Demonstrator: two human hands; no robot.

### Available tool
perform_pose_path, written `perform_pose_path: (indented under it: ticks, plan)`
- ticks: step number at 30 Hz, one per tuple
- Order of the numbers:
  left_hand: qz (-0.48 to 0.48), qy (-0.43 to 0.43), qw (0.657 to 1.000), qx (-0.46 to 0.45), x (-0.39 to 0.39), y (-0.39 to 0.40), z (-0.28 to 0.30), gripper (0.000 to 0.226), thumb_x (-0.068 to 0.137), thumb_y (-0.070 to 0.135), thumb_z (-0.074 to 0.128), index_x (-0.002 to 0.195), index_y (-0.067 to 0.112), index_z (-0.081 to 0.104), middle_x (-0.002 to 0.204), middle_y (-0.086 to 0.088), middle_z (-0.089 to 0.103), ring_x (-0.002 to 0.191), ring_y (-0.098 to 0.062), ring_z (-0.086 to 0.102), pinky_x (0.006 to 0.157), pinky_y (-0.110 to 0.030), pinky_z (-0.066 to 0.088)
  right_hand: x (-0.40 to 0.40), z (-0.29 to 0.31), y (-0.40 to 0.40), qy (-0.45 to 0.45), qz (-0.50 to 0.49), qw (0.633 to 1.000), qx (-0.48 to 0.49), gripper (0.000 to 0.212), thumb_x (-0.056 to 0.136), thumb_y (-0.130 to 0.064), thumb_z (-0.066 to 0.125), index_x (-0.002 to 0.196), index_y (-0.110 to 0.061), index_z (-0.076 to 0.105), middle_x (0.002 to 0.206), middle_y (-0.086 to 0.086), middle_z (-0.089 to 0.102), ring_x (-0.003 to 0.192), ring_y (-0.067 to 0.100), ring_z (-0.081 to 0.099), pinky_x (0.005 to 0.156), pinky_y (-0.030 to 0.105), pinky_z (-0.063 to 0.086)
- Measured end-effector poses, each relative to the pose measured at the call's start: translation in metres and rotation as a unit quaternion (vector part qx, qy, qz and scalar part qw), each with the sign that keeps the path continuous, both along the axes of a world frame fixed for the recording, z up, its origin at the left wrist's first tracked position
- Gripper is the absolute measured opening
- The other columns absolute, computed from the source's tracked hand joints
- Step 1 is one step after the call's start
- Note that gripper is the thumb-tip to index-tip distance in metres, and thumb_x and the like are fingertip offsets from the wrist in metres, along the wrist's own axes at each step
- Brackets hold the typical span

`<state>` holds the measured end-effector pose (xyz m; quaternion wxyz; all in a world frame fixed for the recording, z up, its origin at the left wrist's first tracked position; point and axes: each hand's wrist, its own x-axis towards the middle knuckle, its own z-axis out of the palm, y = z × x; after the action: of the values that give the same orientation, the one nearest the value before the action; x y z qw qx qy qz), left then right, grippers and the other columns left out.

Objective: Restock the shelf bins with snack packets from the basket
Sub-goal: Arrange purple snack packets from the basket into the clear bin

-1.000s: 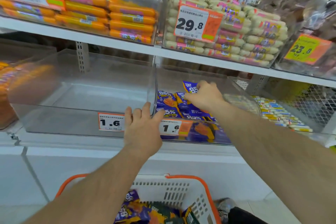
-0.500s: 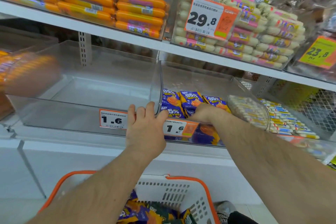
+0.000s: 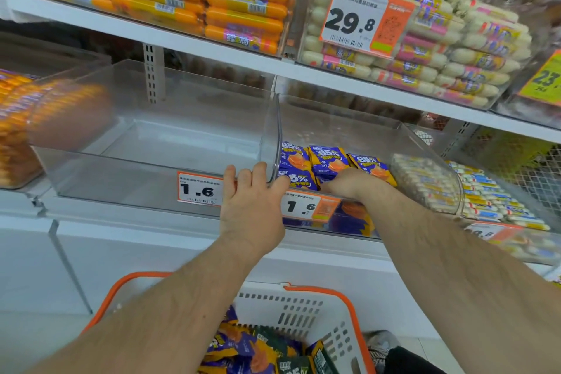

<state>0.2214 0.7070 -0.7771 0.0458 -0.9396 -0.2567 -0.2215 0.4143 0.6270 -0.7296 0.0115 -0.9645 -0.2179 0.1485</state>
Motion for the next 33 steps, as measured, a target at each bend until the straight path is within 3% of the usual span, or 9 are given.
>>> perform_pose_path:
  ticks: [3, 6, 8, 10, 14, 19, 25, 29, 33]
  plan:
    - [-0.004, 0.013, 1.000, -0.014, 0.000, 0.000, 0.002, 0.079, 0.080, 0.034, 0.060, 0.148, 0.038, 0.020, 0.156, -0.013, 0.016, 0.136, -0.036, 0.026, 0.117, -0.054, -0.004, -0.010, 0.003, -0.009, -0.157, -0.039, 0.977, 0.138, 0.028, 0.083, -0.040, 0.057, 0.086, -0.013, 0.065, 0.096, 0.011, 0.063, 0.087, 0.030, 0.060, 0.070, 0.034, 0.050]
    - [-0.039, -0.015, 0.996, -0.074, -0.011, -0.001, 0.000, 0.096, 0.080, 0.034, 0.061, 0.154, 0.040, 0.000, 0.162, -0.014, -0.003, 0.147, -0.037, 0.002, 0.117, -0.048, -0.013, -0.037, -0.002, -0.018, -0.435, 0.093, 0.839, 0.314, 0.020, 0.077, -0.024, 0.057, 0.086, -0.010, 0.069, 0.100, 0.015, 0.060, 0.093, 0.038, 0.056, 0.078, 0.041, 0.041]
    - [-0.084, -0.094, 0.986, -0.113, -0.030, -0.005, -0.016, 0.100, 0.074, 0.024, 0.064, 0.155, 0.036, 0.007, 0.162, -0.015, -0.002, 0.149, -0.036, -0.005, 0.117, -0.048, -0.010, -0.067, -0.010, -0.022, -0.494, 0.197, 0.742, 0.408, 0.010, 0.072, -0.016, 0.059, 0.075, -0.011, 0.066, 0.091, 0.013, 0.059, 0.084, 0.034, 0.054, 0.071, 0.037, 0.034]
    - [-0.109, -0.163, 0.970, -0.146, -0.057, -0.010, -0.046, 0.099, 0.064, 0.017, 0.064, 0.153, 0.029, 0.025, 0.161, -0.016, 0.012, 0.148, -0.037, 0.005, 0.119, -0.052, 0.004, -0.098, -0.032, -0.027, -0.474, 0.244, 0.708, 0.462, 0.005, 0.070, -0.012, 0.061, 0.072, -0.009, 0.064, 0.087, 0.014, 0.058, 0.081, 0.032, 0.052, 0.070, 0.037, 0.034]
    - [-0.028, -0.091, 0.940, -0.327, -0.113, -0.017, -0.112, 0.082, 0.075, 0.013, 0.068, 0.149, 0.022, 0.034, 0.158, -0.011, 0.022, 0.146, -0.033, 0.016, 0.117, -0.049, 0.017, -0.144, -0.106, -0.037, -0.315, 0.275, 0.784, 0.459, 0.012, 0.072, -0.014, 0.056, 0.073, -0.006, 0.065, 0.077, 0.011, 0.059, 0.074, 0.032, 0.057, 0.068, 0.038, 0.044]
    - [0.054, -0.024, 0.839, -0.542, -0.155, -0.027, -0.150, 0.060, 0.094, 0.014, 0.056, 0.149, 0.025, 0.034, 0.152, 0.003, 0.039, 0.120, -0.017, 0.055, 0.085, -0.030, 0.049, -0.176, -0.193, -0.045, -0.057, 0.238, 0.959, 0.141, 0.018, 0.089, -0.019, 0.052, 0.082, -0.009, 0.066, 0.089, 0.005, 0.062, 0.091, 0.027, 0.060, 0.078, 0.037, 0.051]
    - [0.107, -0.032, 0.792, -0.600, -0.170, -0.022, -0.169, 0.058, 0.093, 0.014, 0.055, 0.146, 0.028, 0.036, 0.144, 0.008, 0.047, 0.075, 0.005, 0.051, 0.063, -0.023, 0.050, -0.214, -0.249, -0.045, 0.099, 0.282, 0.949, -0.100, 0.042, 0.090, -0.023, 0.053, 0.132, -0.017, 0.058, 0.155, 0.004, 0.028, 0.139, 0.034, 0.027, 0.113, 0.051, 0.026]
    - [0.119, -0.038, 0.782, -0.611, -0.173, -0.019, -0.174, 0.055, 0.094, 0.014, 0.056, 0.144, 0.026, 0.038, 0.139, 0.007, 0.051, 0.067, 0.004, 0.049, 0.075, -0.039, 0.058, -0.224, -0.266, -0.036, 0.133, 0.286, 0.937, -0.151, 0.047, 0.091, -0.023, 0.052, 0.138, -0.016, 0.050, 0.163, -0.002, 0.007, 0.145, 0.040, 0.009, 0.117, 0.056, 0.014]
    - [0.133, -0.049, 0.764, -0.630, -0.175, -0.021, -0.178, 0.049, 0.095, 0.014, 0.054, 0.142, 0.025, 0.041, 0.132, 0.007, 0.054, 0.069, 0.003, 0.051, 0.073, -0.030, 0.054, -0.222, -0.267, -0.033, 0.118, 0.299, 0.928, -0.188, 0.050, 0.092, -0.029, 0.051, 0.140, -0.013, 0.047, 0.162, -0.001, 0.012, 0.144, 0.040, 0.012, 0.117, 0.056, 0.014]
